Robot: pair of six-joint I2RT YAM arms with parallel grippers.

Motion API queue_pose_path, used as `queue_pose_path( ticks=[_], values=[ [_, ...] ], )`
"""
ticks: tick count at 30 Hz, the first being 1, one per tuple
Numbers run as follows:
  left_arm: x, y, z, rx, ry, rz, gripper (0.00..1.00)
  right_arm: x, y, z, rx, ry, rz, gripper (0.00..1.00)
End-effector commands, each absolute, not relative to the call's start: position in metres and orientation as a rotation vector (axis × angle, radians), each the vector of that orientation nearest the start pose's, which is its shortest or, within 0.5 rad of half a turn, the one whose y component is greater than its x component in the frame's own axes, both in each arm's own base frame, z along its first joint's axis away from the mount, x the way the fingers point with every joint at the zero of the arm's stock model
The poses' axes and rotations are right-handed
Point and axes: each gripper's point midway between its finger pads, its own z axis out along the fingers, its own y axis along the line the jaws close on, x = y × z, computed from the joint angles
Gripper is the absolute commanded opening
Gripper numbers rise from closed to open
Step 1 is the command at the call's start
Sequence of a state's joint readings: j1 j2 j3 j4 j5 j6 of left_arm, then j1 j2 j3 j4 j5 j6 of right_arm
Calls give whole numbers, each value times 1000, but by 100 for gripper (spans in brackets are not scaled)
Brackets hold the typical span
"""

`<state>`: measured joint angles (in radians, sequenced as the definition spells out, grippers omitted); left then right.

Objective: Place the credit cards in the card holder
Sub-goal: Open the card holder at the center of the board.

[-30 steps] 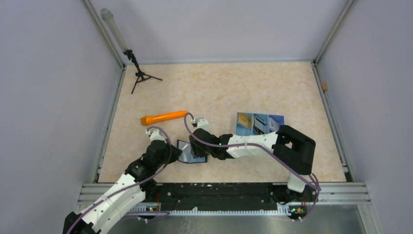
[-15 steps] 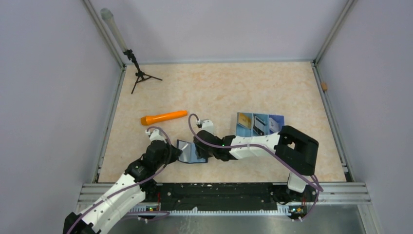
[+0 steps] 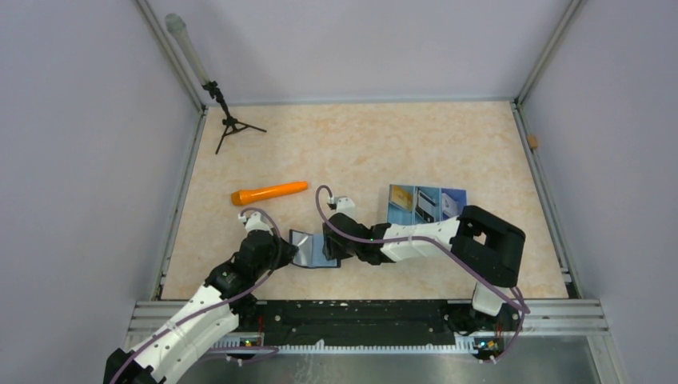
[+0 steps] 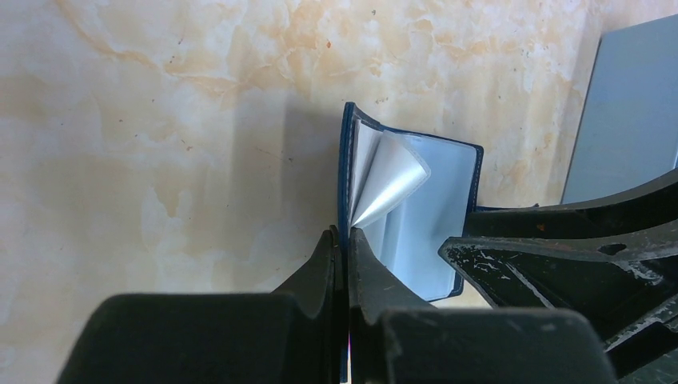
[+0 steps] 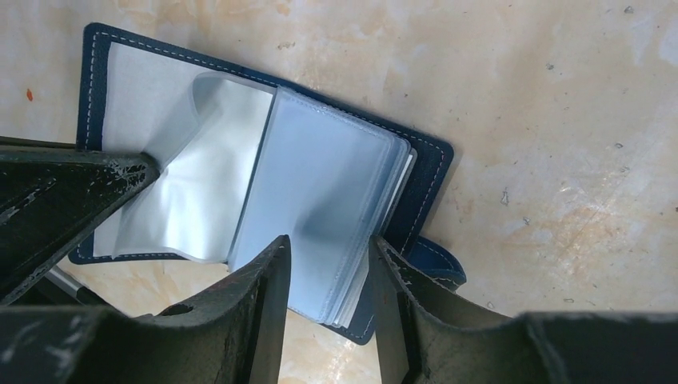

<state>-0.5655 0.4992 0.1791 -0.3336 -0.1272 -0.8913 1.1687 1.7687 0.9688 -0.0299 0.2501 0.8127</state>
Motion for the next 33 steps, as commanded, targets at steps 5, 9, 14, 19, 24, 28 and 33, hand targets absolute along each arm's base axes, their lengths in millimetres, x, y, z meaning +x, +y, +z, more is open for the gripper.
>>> queue_pose_path(
  ticks=[5,9,14,19,24,28,33],
  values=[
    [182,-124,41,-445,2270,-616,0,192,394,73,-261,2352,696,40],
    [182,-125,41,-444,2269,-619,0,193,398,78,-262,2342,719,40],
    [182,-125,41,-442,2271,-619,0,189,399,67,-277,2371,709,39],
    [181,-125,40,-442,2272,-618,0,190,402,59,-268,2379,714,39],
    [181,-125,40,-443,2273,-617,0,191,401,51,-264,2396,700,38],
    [181,-125,40,-442,2273,-617,0,190,401,44,-258,2410,696,38],
    [181,-125,40,-443,2274,-617,0,191,398,36,-249,2427,683,38]
  ],
)
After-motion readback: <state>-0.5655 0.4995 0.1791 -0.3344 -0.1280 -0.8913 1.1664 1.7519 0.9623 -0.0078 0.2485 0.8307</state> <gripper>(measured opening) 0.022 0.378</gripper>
